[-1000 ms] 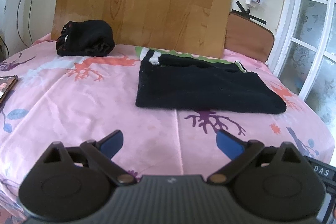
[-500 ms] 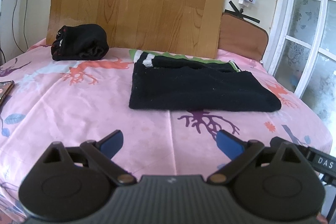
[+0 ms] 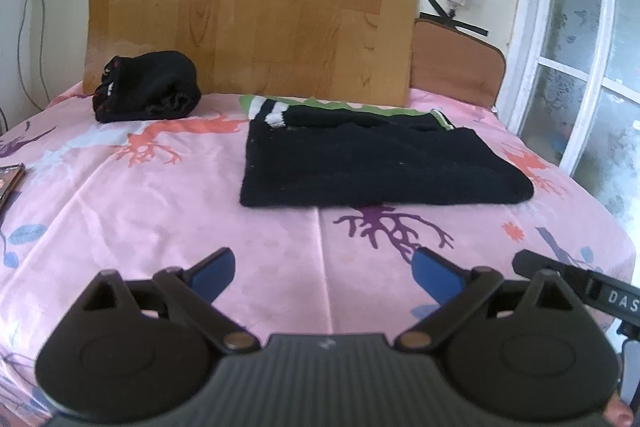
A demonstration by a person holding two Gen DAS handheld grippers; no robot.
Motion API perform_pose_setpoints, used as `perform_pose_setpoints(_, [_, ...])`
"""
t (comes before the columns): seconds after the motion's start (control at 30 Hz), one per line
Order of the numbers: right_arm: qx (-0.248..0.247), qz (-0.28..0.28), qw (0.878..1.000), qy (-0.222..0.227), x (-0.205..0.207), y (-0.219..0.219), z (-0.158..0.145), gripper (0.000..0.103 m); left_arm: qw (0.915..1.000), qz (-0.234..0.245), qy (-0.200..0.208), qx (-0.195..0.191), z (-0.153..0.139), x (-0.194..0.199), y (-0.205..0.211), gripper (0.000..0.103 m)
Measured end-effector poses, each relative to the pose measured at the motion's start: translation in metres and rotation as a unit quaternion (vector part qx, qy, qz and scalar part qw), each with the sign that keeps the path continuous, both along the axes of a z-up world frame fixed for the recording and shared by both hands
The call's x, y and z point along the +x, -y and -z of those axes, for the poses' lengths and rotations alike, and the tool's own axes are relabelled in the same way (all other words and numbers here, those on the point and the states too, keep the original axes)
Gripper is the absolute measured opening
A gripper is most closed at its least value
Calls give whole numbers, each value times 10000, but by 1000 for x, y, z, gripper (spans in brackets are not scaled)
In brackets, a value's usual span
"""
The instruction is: Fold small clothes
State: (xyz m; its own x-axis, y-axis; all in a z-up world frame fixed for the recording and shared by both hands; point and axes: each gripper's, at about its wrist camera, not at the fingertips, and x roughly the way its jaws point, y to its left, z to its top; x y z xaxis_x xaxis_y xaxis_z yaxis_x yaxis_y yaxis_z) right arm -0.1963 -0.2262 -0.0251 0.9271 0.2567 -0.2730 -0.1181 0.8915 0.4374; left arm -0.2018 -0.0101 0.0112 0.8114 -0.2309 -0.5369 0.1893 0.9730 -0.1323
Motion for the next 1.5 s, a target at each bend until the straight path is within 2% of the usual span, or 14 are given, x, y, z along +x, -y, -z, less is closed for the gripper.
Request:
perform_pose_setpoints(0.37, [-30, 215, 9998, -23, -3, 9, 0, 45, 9983, 579, -68, 31, -5, 17, 30, 98])
perform_pose_setpoints(0.57, [-41, 481, 9988, 41, -2, 22, -5, 45, 9958, 904, 83, -70, -22, 31, 41, 98])
perform_pose_setpoints(0.8, [-54, 712, 9974, 19, -1, 31, -7, 45, 9937, 1107, -4, -198, -21, 48, 51, 98])
perform_pose_setpoints(1.37, [-86, 898, 9959, -114, 5, 39, -7, 45, 9920, 1195, -349, -219, 3, 72, 52, 98])
perform_pose_setpoints(1.5, [-79, 878, 9960, -115, 9, 39, -9, 45, 9919, 1124, -538, -226, 13, 80, 50, 98])
